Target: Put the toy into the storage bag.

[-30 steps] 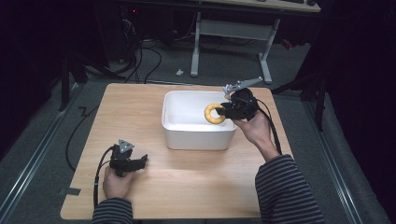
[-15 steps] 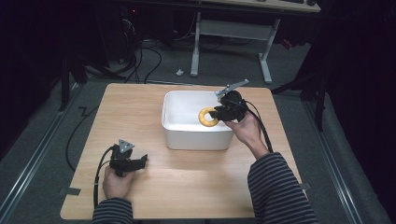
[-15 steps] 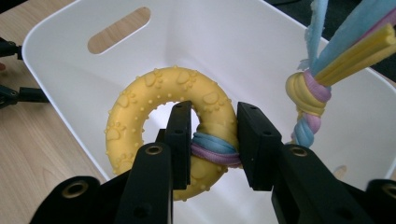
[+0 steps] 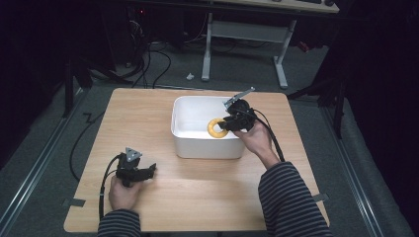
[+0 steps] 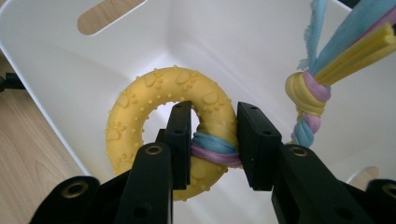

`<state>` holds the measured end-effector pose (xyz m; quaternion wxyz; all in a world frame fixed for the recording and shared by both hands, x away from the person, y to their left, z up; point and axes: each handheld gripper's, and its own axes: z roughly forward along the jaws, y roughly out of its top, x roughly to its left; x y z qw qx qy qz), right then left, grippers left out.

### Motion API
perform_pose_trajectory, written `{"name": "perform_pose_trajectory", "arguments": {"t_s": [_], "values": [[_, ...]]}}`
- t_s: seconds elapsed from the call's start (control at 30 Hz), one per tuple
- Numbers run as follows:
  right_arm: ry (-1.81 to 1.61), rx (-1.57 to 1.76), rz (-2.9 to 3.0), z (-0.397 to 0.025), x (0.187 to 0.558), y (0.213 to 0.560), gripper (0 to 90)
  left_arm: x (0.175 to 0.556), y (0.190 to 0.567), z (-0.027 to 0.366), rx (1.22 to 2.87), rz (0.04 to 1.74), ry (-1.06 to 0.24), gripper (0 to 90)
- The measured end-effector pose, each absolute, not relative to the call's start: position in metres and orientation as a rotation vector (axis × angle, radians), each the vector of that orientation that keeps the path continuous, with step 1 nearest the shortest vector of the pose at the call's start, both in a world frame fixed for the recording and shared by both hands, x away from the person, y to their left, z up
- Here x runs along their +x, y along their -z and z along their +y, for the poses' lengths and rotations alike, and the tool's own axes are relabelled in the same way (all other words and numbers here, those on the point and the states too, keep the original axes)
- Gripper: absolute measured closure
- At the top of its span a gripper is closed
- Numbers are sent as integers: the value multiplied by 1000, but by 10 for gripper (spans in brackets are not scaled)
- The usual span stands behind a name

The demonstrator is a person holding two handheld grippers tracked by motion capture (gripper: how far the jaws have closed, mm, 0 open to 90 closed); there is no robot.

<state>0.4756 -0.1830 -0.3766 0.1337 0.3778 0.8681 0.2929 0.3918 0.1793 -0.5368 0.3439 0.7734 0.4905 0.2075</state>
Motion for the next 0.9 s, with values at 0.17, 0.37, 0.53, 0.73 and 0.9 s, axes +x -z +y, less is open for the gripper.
{"name": "perform_pose_trajectory", "arguments": {"t_s": [0.17,0.37,0.53,0.73,0.9], "values": [[-836,1104,2532,-183,478,381,678,392,537,179,2009,1274,-539,215],[-818,1118,2543,-180,478,386,678,392,537,179,2008,1275,-539,216],[-795,1117,2555,-176,478,387,678,392,537,179,2008,1275,-539,216],[-767,1099,2586,-174,479,391,677,392,537,180,2009,1275,-539,216],[-764,1102,2580,-174,477,391,672,392,537,180,2009,1275,-539,216]]}}
